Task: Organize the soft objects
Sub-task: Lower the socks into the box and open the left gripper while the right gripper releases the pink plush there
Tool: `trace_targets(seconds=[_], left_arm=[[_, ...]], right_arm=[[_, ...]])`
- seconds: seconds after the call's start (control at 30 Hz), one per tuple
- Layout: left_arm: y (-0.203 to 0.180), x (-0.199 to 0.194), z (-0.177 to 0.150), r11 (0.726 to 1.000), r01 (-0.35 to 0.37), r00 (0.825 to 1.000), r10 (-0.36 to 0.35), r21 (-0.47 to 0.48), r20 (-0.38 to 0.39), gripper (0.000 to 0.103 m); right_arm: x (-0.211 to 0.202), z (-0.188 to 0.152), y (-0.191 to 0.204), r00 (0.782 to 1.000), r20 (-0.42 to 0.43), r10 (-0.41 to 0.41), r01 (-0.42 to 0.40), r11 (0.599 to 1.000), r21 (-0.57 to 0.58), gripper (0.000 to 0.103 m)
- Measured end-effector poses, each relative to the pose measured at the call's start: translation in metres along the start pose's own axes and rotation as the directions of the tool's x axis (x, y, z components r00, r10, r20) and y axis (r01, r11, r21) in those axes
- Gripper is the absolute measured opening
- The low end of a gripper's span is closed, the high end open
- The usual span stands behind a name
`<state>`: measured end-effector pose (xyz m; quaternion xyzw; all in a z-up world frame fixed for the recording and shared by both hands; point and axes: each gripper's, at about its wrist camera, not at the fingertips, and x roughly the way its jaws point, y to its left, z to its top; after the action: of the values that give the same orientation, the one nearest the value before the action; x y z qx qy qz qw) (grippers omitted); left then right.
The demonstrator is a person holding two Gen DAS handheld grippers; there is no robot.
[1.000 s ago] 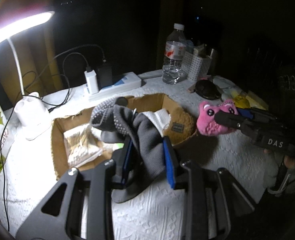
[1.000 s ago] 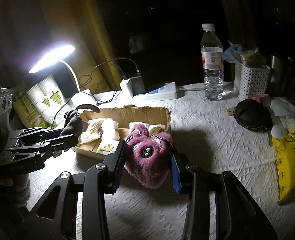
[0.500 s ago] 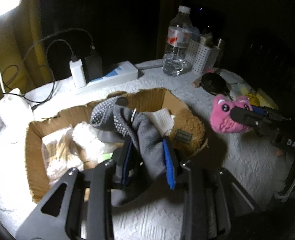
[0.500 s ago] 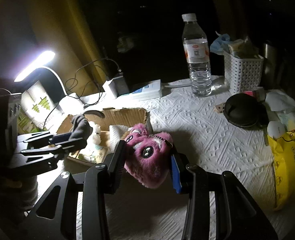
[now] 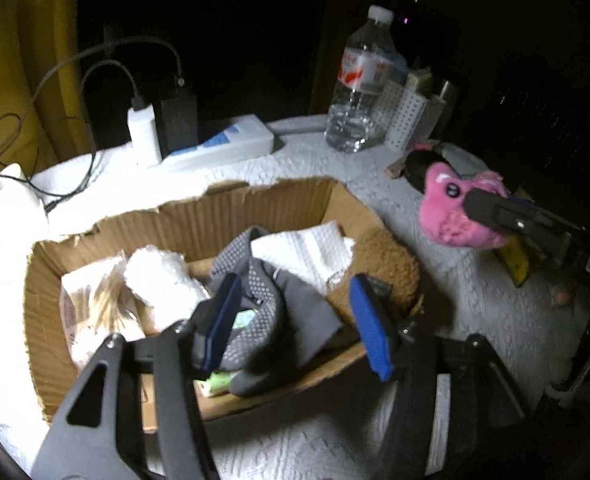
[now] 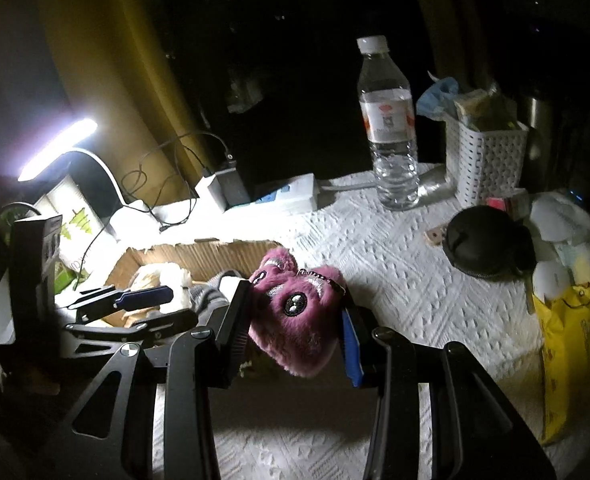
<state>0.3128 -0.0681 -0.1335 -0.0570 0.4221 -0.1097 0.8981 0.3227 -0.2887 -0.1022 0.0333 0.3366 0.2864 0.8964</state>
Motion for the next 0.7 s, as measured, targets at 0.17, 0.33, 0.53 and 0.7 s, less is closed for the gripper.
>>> trace_targets(seconds=[0.17, 0.33, 0.53, 0.7], left_arm=[[0.012, -0.010, -0.002, 1.000, -0.020, 1.000, 0.020, -0.020, 0.020, 0.058], [0.032, -0.015, -0.006, 0.997, -0.044, 0.999, 0.045, -0.060, 0.027, 0.058], [0.049, -0.015, -0.008, 0.994, -0.064, 0.997, 0.068, -0.092, 0.036, 0.058], [0.057, -0.012, -0.013, 0.992, -0.061, 0.998, 0.064, -0.109, 0.025, 0.059]], right_arm=[[0.015, 0.008, 0.014, 1.000, -0.002, 0.024, -0.024, 0.999, -0.035, 0.042], [0.037, 0.012, 0.028, 0.998, -0.018, 0.054, -0.055, 0.997, -0.059, 0.042], [0.062, 0.015, 0.045, 0.996, -0.056, 0.071, -0.076, 0.992, -0.099, 0.042], [0.083, 0.013, 0.053, 0.997, -0.068, 0.036, -0.045, 0.990, -0.137, 0.055]])
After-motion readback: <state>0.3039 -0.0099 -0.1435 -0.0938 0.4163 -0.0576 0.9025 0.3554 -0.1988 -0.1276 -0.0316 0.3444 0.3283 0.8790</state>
